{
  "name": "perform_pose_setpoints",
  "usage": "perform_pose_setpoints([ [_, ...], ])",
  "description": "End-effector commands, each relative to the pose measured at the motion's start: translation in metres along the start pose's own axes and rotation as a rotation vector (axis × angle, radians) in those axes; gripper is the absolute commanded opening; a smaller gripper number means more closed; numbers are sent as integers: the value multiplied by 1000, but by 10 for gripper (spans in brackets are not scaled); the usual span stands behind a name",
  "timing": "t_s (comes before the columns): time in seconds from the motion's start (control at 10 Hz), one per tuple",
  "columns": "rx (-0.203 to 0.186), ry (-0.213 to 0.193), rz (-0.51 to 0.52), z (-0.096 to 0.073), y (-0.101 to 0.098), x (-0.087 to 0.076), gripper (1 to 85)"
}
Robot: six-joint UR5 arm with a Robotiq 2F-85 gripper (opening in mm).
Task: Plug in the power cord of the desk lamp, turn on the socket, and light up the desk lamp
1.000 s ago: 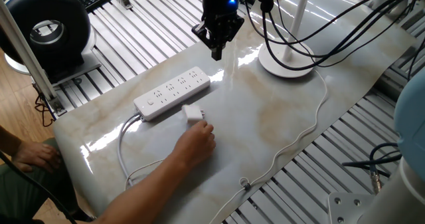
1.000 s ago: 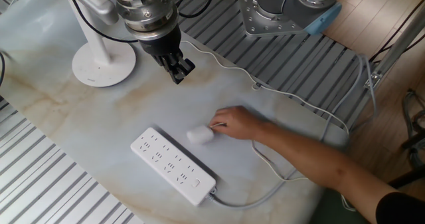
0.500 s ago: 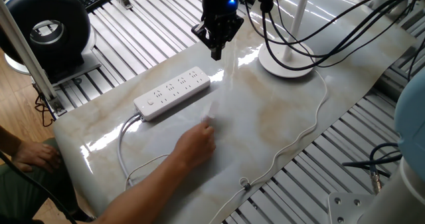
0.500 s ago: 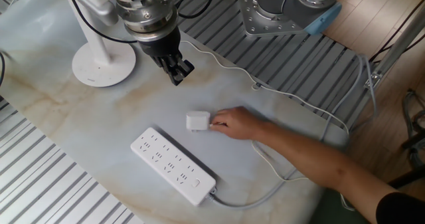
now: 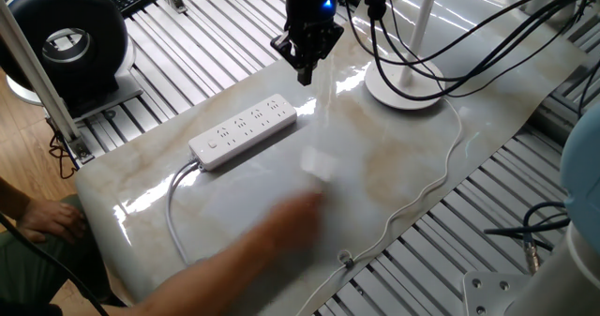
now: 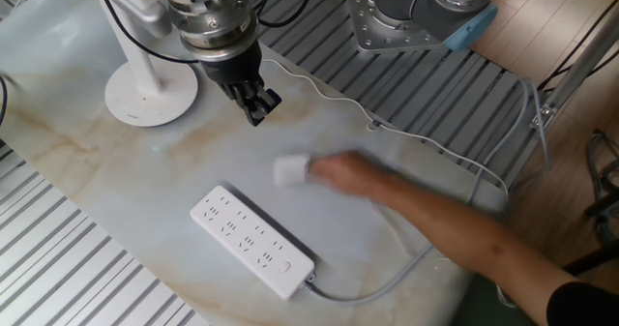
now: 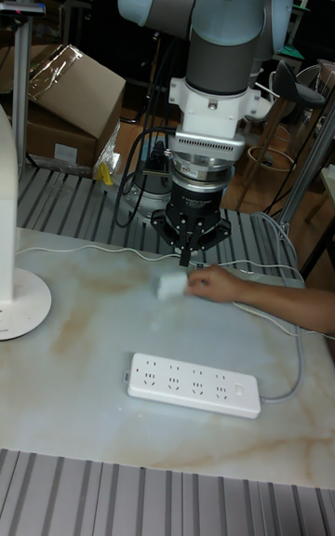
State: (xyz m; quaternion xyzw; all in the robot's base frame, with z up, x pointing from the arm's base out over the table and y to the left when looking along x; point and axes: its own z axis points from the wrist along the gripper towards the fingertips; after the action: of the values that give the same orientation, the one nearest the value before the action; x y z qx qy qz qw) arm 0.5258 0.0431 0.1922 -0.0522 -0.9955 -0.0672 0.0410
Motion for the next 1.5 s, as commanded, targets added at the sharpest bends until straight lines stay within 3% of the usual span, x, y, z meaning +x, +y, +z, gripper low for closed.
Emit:
perform_pose_setpoints([
  [0.0, -18, -6, 4, -1, 4, -2, 10],
  [0.5, -17, -3, 2, -1, 5, -2, 10],
  [0.6, -8, -2, -19, 0, 3, -2, 10],
  [0.7, 39, 10, -64, 0, -9, 1, 23],
  [0.8, 68, 44, -92, -1, -17, 9, 140],
  [0.9, 94, 38, -111, -2, -24, 7, 207],
  [1.1, 86, 48, -130, -2, -25, 11, 357],
  [1.3, 64, 46, -172, -1, -25, 14, 453],
  [1.4, 71, 46, -193, 0, -28, 13, 483],
])
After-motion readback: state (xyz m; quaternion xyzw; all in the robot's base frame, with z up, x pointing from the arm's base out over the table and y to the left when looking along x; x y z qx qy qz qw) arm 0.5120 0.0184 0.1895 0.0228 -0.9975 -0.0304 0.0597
